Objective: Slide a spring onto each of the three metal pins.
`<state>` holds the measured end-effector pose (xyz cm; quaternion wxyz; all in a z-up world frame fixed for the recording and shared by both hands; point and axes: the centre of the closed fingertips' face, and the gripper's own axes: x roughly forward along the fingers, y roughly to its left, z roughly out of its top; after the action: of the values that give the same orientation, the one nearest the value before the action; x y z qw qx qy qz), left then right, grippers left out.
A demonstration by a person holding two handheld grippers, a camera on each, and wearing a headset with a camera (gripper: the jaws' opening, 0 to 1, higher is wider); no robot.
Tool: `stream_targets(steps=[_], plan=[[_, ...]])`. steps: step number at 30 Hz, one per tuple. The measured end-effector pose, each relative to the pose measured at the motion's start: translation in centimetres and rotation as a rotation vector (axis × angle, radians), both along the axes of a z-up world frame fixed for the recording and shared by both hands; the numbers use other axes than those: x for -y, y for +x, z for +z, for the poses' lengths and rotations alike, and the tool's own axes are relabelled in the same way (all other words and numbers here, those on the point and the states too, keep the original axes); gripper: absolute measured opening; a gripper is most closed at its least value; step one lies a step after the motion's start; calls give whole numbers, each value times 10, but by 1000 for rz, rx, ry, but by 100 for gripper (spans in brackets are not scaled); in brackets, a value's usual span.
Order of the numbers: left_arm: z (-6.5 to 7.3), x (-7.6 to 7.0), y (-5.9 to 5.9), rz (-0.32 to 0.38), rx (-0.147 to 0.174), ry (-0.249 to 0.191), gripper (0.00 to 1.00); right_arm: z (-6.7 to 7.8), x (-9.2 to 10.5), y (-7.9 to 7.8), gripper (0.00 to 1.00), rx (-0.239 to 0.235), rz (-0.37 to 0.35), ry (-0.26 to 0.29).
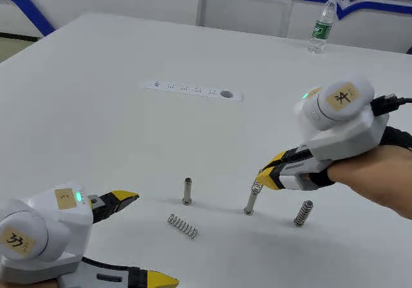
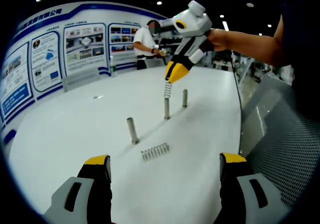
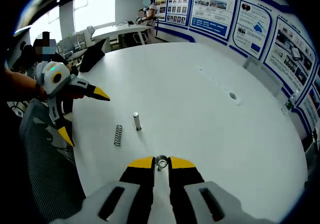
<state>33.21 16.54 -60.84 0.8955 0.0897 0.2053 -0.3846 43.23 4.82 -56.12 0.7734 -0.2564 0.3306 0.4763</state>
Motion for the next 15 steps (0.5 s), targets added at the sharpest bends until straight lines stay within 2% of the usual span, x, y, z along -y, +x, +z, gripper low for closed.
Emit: stream_targets(steps=[15], plan=[[-3,-3,1,6,-6,0,91,-10,0,2,12,-28,-4,-18]])
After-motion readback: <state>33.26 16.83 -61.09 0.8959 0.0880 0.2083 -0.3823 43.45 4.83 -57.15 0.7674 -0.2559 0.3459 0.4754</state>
